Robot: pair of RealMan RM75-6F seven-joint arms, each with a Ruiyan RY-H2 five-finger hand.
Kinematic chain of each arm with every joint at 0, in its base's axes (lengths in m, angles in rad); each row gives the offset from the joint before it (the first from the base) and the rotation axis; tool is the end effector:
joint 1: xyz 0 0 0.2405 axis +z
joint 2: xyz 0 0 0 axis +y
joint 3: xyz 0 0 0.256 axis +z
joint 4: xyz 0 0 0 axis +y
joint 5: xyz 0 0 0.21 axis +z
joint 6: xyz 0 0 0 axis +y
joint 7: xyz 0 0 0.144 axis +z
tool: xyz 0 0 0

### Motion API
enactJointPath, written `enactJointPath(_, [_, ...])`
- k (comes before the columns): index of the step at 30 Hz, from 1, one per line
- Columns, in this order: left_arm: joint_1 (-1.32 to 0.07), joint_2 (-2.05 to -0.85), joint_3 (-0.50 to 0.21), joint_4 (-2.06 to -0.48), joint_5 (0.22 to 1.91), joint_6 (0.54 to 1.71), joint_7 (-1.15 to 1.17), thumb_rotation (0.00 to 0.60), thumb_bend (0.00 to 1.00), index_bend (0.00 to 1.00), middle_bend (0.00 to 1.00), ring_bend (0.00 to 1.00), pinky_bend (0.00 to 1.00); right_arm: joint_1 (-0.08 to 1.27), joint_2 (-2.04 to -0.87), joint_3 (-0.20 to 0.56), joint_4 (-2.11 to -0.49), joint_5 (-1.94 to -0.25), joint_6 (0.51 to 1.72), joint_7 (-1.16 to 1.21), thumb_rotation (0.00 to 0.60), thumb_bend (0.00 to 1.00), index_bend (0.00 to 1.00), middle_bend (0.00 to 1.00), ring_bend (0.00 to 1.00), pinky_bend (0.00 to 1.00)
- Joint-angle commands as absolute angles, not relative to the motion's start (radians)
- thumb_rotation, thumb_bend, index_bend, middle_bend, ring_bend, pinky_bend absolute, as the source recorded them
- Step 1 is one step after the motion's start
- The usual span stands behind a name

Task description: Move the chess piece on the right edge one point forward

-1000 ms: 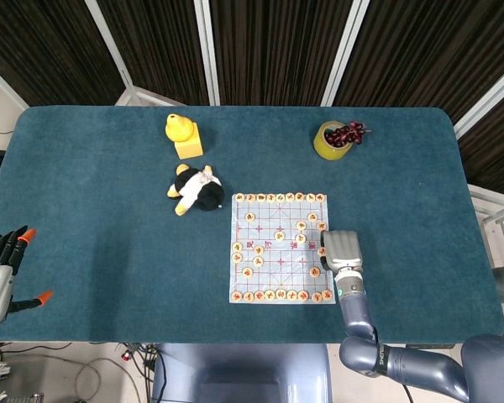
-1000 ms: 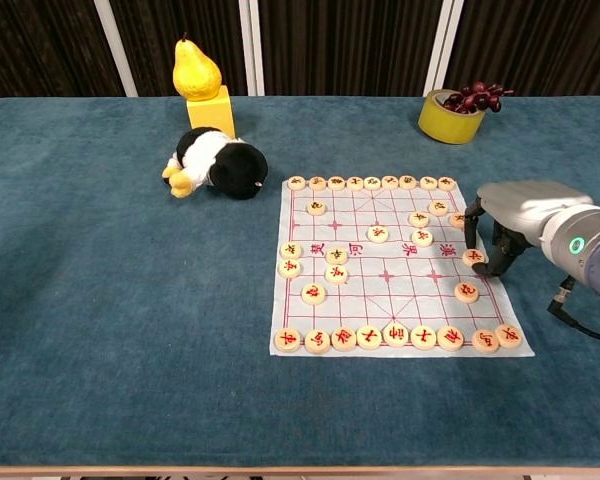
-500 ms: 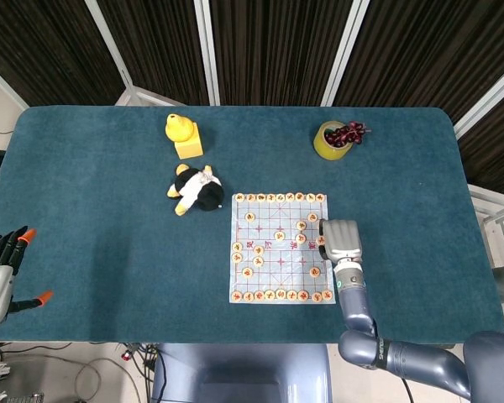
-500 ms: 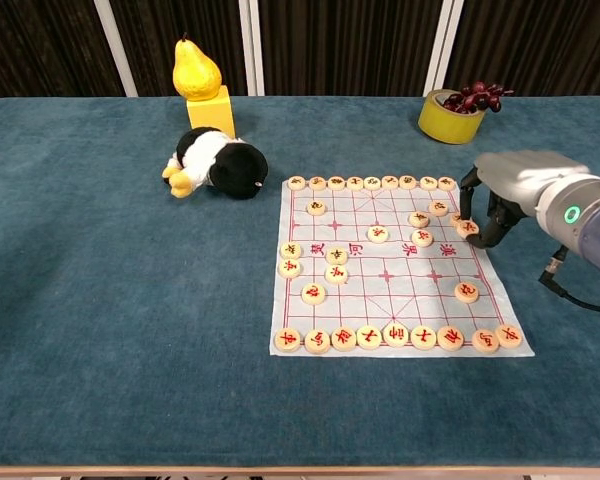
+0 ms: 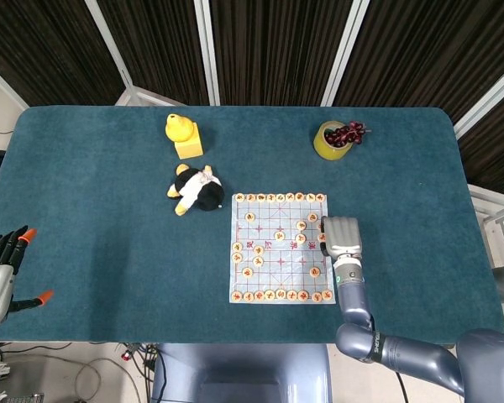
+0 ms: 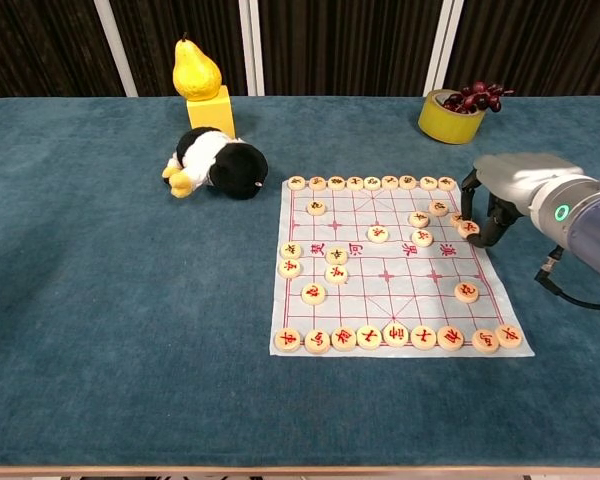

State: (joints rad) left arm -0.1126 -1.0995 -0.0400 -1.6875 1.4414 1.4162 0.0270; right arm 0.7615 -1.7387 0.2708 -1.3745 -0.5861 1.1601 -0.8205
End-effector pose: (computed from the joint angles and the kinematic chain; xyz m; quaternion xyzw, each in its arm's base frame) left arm -0.3043 0.1857 0.1506 -0.5940 -0.4240 -0.3726 0.5732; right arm -0.1782 -0.3561 -0.0386 0.6553 -0.4337 0.2301 0.5741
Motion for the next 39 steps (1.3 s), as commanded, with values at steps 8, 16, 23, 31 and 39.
enactJointPath(8, [-0.113,-1.100,-0.040,-1.687,1.443,1.417,0.025,0.600,0.00,0.00,0.00,0.00,0.00,0.762,-1.752,0.267,-1.359,-0.591,1.161,-0.815,0.600,0.47,0.54,1.00,1.00,1.00])
enactJointPath(16, [-0.113,-1.100,-0.040,-1.687,1.444,1.417,0.023,0.600,0.00,0.00,0.00,0.00,0.00,0.758,-1.758,0.264,-1.344,-0.595,1.168,-0.815,0.600,0.47,0.51,1.00,1.00,1.00])
enactJointPath(23, [-0.114,-1.099,-0.039,-1.687,1.444,1.416,0.022,0.600,0.00,0.00,0.00,0.00,0.00,0.756,-1.760,0.261,-1.343,-0.588,1.171,-0.827,0.600,0.47,0.45,1.00,1.00,1.00])
enactJointPath(31, [-0.114,-1.099,-0.040,-1.688,1.444,1.417,0.021,0.600,0.00,0.00,0.00,0.00,0.00,0.753,-1.764,0.262,-1.348,-0.592,1.179,-0.828,0.600,0.47,0.35,1.00,1.00,1.00])
enactJointPath(39, [-0.114,-1.099,-0.040,-1.688,1.445,1.418,0.018,0.600,0.00,0.00,0.00,0.00,0.00,0.737,-1.742,0.262,-1.398,-0.618,1.208,-0.814,0.600,0.47,0.32,1.00,1.00,1.00])
